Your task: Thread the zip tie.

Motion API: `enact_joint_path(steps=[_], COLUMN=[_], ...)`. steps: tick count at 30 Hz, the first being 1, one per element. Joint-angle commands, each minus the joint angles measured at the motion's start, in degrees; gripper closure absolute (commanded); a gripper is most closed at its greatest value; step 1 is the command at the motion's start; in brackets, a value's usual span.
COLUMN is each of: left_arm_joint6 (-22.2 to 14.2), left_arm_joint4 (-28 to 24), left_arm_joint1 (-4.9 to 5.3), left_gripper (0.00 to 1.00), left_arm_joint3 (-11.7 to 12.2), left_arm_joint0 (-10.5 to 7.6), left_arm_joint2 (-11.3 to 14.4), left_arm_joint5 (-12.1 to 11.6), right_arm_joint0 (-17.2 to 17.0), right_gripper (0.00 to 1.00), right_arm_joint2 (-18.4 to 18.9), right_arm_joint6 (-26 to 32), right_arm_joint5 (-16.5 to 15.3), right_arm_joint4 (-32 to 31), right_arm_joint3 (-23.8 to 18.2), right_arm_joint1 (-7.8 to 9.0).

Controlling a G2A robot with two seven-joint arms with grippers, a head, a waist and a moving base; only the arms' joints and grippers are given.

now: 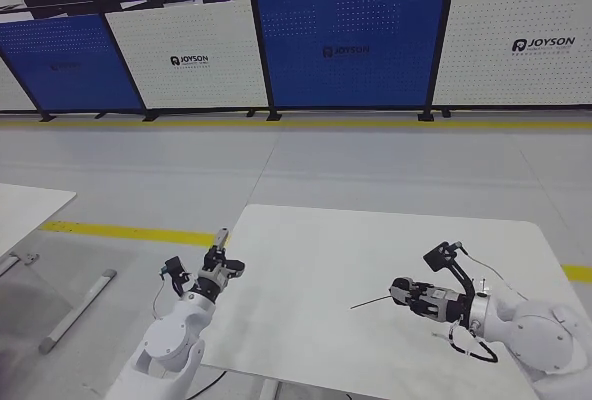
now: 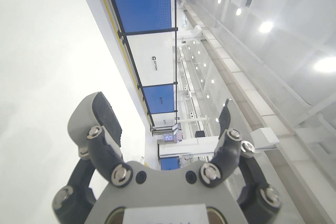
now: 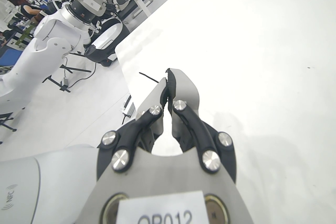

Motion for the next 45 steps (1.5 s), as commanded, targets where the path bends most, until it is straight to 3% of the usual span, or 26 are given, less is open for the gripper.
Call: enact_joint_path(steps=[1,3,7,11,12,20,23,27,31,34,36,45], left_arm_joint6=[-0.64,-1.03,-6.98,-12.3,-12.33,-12.33,-14.6,-19.55,-20.67,-20.93,-17.31,-17.89], left_arm_joint4=[1.84,4.49,5.48,1.57,0.71,0.71,-2.17,-7.61,-13.69,-21.73,-24.33,-25.01], left_arm_joint1=[0.14,0.2,0.26,0.16,0.13,0.13,0.2,1.19,2.89,4.9,6.1,6.07], left_gripper=[0.0,0.0,0.0,0.0,0.0,0.0,0.0,0.0,0.0,0.0,0.0,0.0], left_arm_joint3=[-1.94,-3.65,-5.74,-4.45,-3.64,-3.64,-2.58,-0.9,-0.21,1.61,2.33,2.82], left_arm_joint0=[-0.48,-1.05,-3.37,-6.75,-7.27,-7.27,-6.84,-6.0,-6.64,-8.8,-11.15,-10.83], left_arm_joint2=[-0.13,0.94,4.87,7.8,7.97,7.97,8.17,8.71,11.09,15.06,16.59,17.51], left_arm_joint5=[2.35,4.1,9.69,16.08,16.08,16.08,16.08,16.08,16.08,16.08,16.08,16.08], right_arm_joint0=[0.0,0.0,0.0,0.0,0.0,-0.08,-0.57,-0.25,0.19,0.17,0.29,0.21], right_gripper=[1.0,1.0,1.0,1.0,1.0,1.0,1.0,1.0,1.0,1.0,1.0,1.0], right_arm_joint2=[0.0,0.0,0.0,0.0,0.0,0.06,-0.01,-1.26,-3.05,-4.17,-4.34,-4.34], right_arm_joint6=[0.0,0.0,0.0,0.0,0.0,-0.3,-3.96,-8.96,-12.46,-13.8,-13.64,-13.76], right_arm_joint5=[0.0,0.0,0.0,0.0,0.0,0.16,0.98,0.88,1.63,2.49,2.6,2.66], right_arm_joint4=[0.0,0.0,0.0,0.0,0.0,-0.18,-5.25,-13.31,-22.5,-26.53,-26.51,-26.65], right_arm_joint3=[0.0,0.0,0.0,0.0,0.0,0.05,-1.25,-3.1,-5.02,-5.21,-5.01,-4.99], right_arm_joint1=[0.0,0.0,0.0,0.0,0.0,0.0,-0.11,-0.59,-1.08,-1.46,-1.55,-1.56])
